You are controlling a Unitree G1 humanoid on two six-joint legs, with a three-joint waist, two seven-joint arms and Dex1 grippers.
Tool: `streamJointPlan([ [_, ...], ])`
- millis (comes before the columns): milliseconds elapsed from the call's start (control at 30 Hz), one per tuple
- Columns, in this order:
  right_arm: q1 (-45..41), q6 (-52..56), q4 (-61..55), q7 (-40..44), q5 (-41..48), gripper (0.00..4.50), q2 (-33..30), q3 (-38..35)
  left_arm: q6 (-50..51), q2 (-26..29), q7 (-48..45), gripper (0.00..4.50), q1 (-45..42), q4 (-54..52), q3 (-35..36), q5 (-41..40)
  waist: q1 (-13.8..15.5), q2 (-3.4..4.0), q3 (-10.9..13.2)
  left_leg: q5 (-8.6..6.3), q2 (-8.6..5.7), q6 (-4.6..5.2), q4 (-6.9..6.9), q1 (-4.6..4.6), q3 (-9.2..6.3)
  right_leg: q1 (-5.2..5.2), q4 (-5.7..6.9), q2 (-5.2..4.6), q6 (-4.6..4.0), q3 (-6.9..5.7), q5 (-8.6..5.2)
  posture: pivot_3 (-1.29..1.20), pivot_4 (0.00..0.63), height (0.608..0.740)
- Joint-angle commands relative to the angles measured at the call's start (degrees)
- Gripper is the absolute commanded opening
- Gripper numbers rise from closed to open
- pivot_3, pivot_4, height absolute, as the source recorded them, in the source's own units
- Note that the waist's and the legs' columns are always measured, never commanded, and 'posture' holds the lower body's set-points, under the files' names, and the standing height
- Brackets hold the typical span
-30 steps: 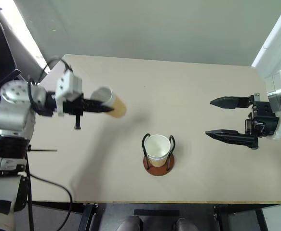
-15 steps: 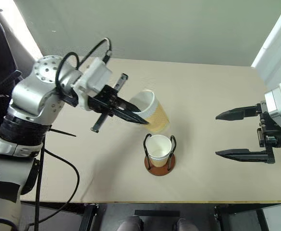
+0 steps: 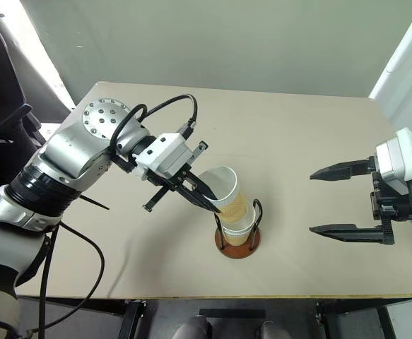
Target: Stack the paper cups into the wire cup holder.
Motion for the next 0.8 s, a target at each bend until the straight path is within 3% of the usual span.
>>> streamJointPlan([
  [33, -0.9, -0.7, -1.0, -0.9, 0.8, 4.5, -0.2, -0.5, -3.0, -2.2, -2.1, 0.02, -1.3, 1.3, 1.2, 2.8, 0.0, 0.0, 0.0, 0.0, 0.0, 0.0, 0.0, -0.01, 0.0, 0.0, 0.0, 0.0, 0.0, 0.0, 0.0, 0.0, 0.15, 0.74],
  [300, -0.3, -0.7, -1.2, -0.8, 0.9, 4.5, -0.3, -1.8, -4.4, -4.1, -2.1, 0.02, -1.1, 2.5, 0.1, 6.1, 0.0, 0.01, 0.0, -0.01, -0.01, 0.01, 0.0, -0.15, 0.04, -0.08, -0.11, 0.01, 0.03, 0.04, 0.02, 0.0, 0.15, 0.74],
  [400, -0.3, -0.8, -1.2, -1.0, 0.7, 4.5, -0.3, -1.7, -3.4, -4.8, -2.1, 0.63, -1.4, 2.5, 0.4, 5.7, 0.1, 0.01, 0.0, -0.01, -0.02, 0.02, 0.0, -0.17, 0.04, -0.07, -0.17, 0.0, 0.09, 0.05, 0.05, 0.0, 0.15, 0.74],
  [667, -1.2, -2.7, 0.6, -0.7, -0.6, 4.5, 0.2, 0.8, -0.2, -7.7, -0.7, 3.53, -0.7, 3.9, 4.9, 8.6, 0.1, 0.01, 0.0, -0.02, -0.04, 0.03, 0.04, -0.19, 0.04, -0.06, -0.19, -0.02, 0.15, 0.08, 0.09, 0.0, 0.15, 0.74],
  [800, -4.3, -6.2, 6.1, 1.3, -4.2, 4.5, 1.0, 7.3, 4.9, -8.3, 4.3, 3.53, -0.2, 6.2, 12.0, 10.2, -0.1, 0.01, 0.0, -0.03, -0.05, 0.06, 0.1, -0.19, 0.07, -0.06, -0.19, -0.03, 0.22, 0.11, 0.13, 0.0, 0.15, 0.74],
])
